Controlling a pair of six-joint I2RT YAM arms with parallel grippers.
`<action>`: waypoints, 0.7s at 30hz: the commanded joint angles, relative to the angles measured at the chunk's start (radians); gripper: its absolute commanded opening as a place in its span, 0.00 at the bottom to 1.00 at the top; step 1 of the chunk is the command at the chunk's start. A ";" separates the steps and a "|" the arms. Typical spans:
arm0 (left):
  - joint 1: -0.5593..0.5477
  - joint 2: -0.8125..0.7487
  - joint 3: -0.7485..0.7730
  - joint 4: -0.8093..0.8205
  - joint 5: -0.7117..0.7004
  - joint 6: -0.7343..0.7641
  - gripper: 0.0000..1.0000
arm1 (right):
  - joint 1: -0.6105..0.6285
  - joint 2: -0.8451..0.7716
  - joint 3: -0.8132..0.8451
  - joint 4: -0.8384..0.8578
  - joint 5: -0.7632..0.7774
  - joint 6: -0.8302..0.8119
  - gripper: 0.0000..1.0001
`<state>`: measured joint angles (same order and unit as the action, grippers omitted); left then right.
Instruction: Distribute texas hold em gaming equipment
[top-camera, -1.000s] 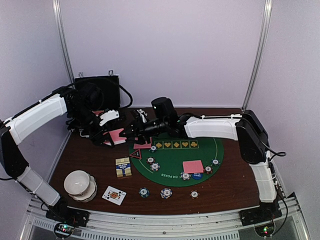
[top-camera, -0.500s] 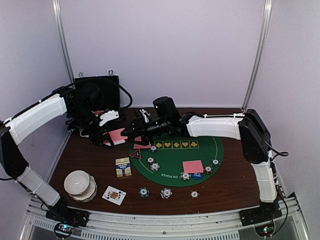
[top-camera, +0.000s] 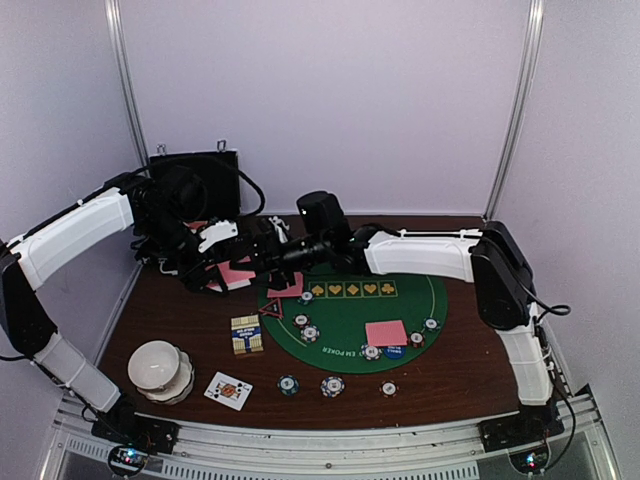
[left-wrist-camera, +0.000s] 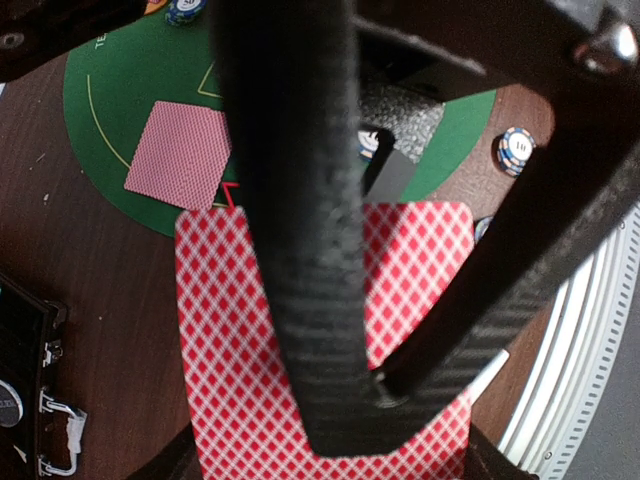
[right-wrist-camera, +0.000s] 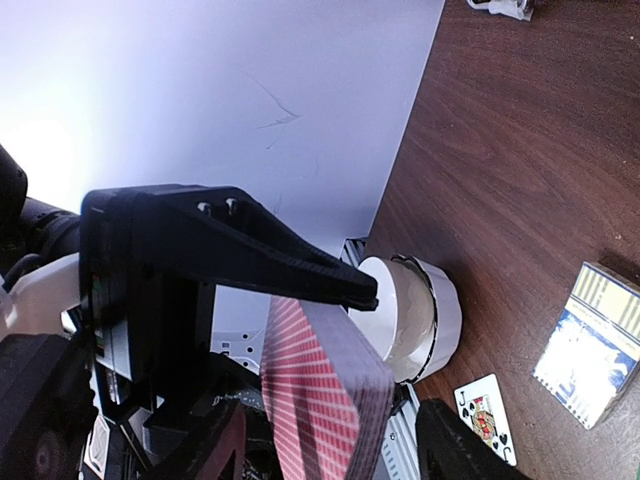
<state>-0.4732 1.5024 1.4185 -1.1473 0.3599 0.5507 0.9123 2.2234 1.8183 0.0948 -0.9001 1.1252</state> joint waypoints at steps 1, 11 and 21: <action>0.001 -0.022 0.026 0.009 0.022 0.003 0.00 | 0.006 0.050 0.047 0.016 -0.011 0.016 0.60; 0.001 -0.025 0.026 0.006 0.024 0.005 0.00 | -0.030 0.015 -0.027 -0.009 0.012 -0.006 0.51; 0.001 -0.018 0.037 0.006 0.030 0.002 0.00 | -0.050 -0.064 -0.098 0.013 0.003 -0.004 0.31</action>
<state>-0.4732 1.5013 1.4185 -1.1568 0.3576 0.5507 0.8764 2.2070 1.7535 0.1318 -0.9089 1.1286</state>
